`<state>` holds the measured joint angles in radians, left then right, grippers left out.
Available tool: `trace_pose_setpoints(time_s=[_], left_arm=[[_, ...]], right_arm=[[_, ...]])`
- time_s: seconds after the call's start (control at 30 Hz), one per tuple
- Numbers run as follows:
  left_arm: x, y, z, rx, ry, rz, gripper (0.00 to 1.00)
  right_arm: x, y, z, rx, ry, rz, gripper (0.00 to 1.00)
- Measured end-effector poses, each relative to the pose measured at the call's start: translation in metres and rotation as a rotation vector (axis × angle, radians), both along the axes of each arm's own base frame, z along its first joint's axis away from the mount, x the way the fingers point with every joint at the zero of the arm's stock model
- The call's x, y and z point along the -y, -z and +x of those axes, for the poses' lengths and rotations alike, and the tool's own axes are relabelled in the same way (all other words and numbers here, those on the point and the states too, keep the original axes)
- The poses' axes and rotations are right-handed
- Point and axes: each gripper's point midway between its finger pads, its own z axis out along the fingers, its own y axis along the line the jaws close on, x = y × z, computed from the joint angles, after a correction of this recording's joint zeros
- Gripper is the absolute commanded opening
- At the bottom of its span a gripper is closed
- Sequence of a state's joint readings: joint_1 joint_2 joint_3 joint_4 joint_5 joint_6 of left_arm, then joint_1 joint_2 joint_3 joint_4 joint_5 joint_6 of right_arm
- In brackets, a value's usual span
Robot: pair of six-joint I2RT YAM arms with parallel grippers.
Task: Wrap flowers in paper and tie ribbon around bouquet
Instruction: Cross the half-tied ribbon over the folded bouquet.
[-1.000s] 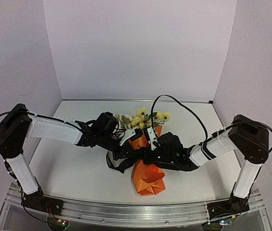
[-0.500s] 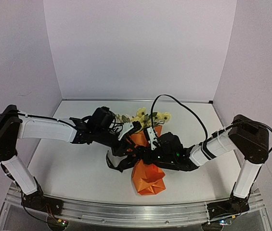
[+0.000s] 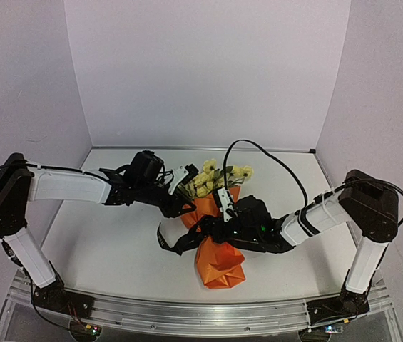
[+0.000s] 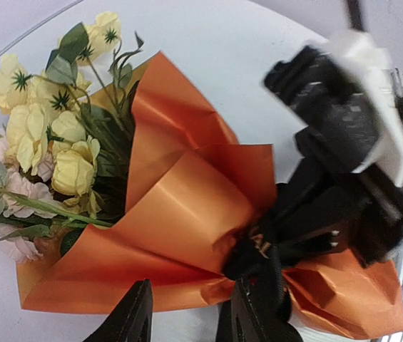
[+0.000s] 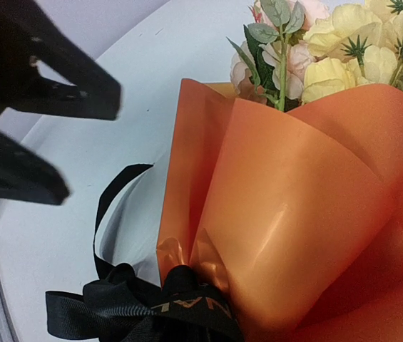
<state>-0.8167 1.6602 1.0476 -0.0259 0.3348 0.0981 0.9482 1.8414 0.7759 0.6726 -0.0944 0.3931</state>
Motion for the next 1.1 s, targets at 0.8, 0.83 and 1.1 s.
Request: trace_pose_setpoints(time_s=[0.8, 0.83, 1.1], left_arm=[[0.019, 0.058, -0.009, -0.141, 0.056, 0.145, 0.34], [0.02, 0.058, -0.011, -0.145, 0.062, 0.145, 0.35], [0.021, 0.052, -0.014, -0.145, 0.074, 0.13, 0.39]], right_arm=[[-0.001, -0.001, 0.0, 0.001, 0.0, 0.002, 0.0], [-0.001, -0.002, 0.001, 0.002, 0.0, 0.003, 0.0], [-0.004, -0.006, 0.003, 0.009, 0.0, 0.013, 0.0]])
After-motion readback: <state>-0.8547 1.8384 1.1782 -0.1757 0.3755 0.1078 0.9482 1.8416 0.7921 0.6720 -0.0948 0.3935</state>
